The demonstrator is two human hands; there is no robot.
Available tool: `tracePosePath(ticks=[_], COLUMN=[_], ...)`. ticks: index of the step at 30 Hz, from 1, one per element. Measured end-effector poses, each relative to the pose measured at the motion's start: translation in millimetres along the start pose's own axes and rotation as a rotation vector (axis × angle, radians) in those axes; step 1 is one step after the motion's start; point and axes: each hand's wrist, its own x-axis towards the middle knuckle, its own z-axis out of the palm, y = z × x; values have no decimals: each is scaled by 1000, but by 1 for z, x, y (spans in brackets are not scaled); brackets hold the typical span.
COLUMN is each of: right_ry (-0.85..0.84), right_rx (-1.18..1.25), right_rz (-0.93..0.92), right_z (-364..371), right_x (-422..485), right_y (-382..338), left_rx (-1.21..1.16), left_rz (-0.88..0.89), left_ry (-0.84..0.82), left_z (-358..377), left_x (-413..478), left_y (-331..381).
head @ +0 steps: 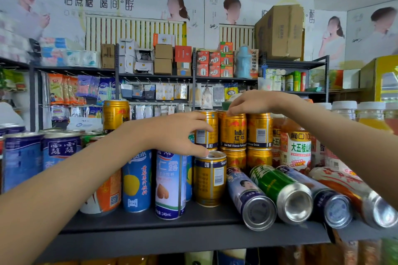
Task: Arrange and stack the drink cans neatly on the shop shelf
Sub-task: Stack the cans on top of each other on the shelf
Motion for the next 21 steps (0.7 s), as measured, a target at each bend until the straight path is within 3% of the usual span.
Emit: tracePosePath(ticks=[8, 16, 21], right_ry=[88, 315, 294], right_rx=[-182, -148, -159], right_rz=[-52, -144, -183], right_z=[6, 1, 18], right_x=[-6, -73, -120], right_y=[3, -26, -45], left_rx=[92, 241, 347], left_rz=[7, 24, -36], left_ry=[102, 289, 357], left_z=[3, 19, 37], left_x=[-10, -23, -29], left_y=[5, 30, 51])
